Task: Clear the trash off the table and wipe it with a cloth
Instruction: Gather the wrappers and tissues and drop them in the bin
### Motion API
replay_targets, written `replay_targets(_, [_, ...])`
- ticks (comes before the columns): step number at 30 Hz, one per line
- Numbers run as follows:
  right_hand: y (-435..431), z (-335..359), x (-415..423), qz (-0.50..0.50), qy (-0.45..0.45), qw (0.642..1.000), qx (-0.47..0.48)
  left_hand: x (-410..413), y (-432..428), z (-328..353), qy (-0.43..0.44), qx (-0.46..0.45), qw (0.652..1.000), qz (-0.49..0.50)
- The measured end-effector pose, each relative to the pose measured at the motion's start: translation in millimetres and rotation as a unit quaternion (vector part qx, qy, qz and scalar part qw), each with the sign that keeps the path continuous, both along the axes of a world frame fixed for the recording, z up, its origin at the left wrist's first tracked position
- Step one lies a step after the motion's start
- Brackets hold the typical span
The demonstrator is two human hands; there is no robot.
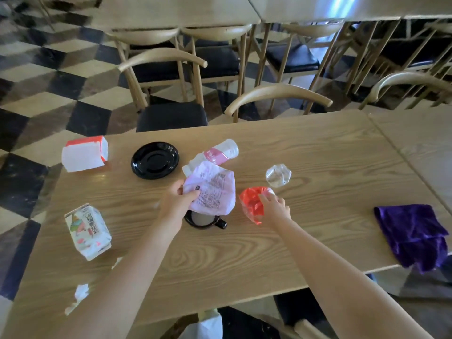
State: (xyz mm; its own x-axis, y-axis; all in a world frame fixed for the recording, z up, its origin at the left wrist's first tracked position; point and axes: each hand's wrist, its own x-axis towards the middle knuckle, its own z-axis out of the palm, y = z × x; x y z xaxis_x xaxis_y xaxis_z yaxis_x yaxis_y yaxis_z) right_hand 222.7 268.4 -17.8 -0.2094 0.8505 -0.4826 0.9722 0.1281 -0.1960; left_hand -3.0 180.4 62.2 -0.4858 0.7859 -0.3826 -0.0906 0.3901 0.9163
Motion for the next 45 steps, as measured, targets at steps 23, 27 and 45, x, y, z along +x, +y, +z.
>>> replay_targets(23, [32,67,13,-0.096,0.335,0.923,0.161,82,97,-5,-0.114,0.011,0.986,-0.119])
replay_targets(27, [41,59,24,-0.042,0.294,0.945,0.133,99,108,-7,-0.213,-0.002,0.97,-0.12])
replay_targets(45, [140,43,76,0.122,0.101,0.986,0.052,92,94,-20,-0.135,-0.082,0.987,0.024])
